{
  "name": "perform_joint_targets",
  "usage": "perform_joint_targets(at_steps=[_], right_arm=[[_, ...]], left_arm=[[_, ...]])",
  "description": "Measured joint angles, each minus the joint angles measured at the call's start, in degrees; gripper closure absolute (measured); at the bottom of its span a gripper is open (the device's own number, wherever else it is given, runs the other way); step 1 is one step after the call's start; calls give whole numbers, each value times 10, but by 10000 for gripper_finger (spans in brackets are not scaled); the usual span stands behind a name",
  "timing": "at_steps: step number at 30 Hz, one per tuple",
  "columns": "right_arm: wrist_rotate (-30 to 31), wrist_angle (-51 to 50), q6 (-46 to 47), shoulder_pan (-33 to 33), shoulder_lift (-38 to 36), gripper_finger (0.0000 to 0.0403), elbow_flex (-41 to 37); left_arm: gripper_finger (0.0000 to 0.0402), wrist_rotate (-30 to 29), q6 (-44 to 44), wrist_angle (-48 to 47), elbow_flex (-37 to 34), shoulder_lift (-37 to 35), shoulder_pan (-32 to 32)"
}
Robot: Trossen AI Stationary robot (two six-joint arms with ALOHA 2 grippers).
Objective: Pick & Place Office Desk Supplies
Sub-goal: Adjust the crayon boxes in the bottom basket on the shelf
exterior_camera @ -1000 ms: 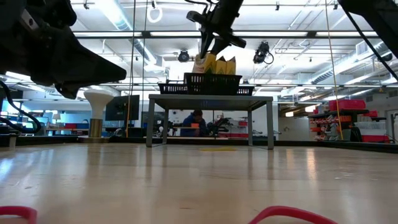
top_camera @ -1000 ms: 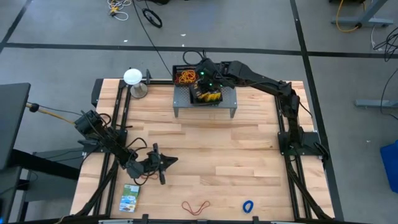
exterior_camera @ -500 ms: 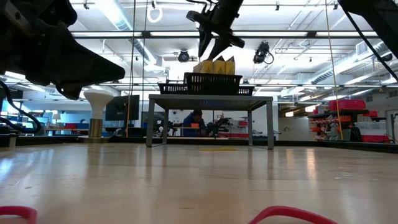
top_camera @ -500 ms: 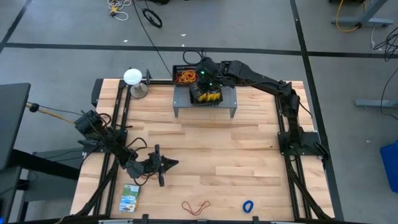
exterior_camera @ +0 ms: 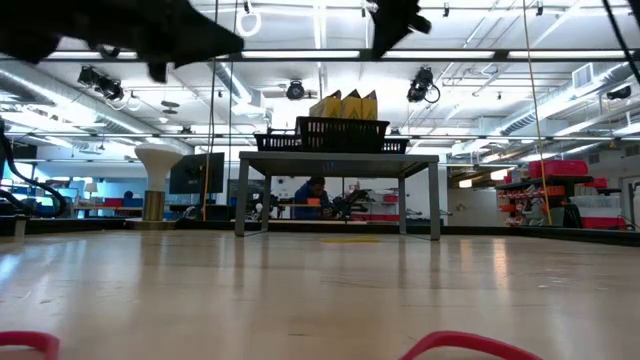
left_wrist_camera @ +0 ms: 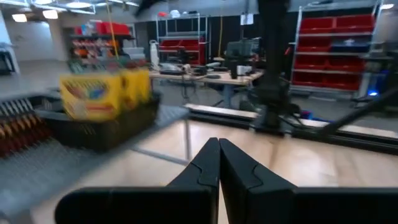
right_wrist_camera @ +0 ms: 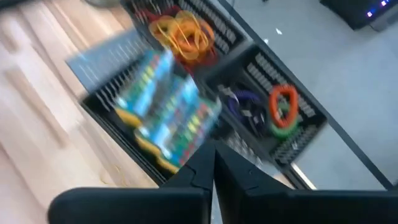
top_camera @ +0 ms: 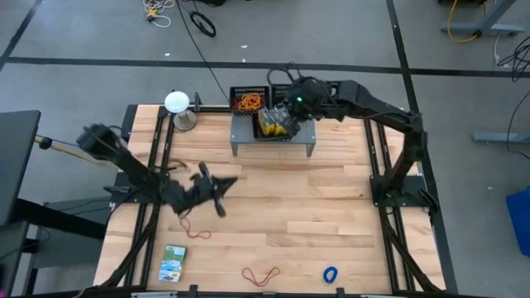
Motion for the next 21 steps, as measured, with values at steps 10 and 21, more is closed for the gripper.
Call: perform_joint_targets(at_steps=[10, 21], right_arm=[[-6, 193, -5, -29, -192, 395, -338], [-113, 451, -23, -103, -247, 400, -538]], left_arm=[[398, 202, -66, -577, 157, -156, 242], [398, 357, 21, -737, 345, -43, 436]])
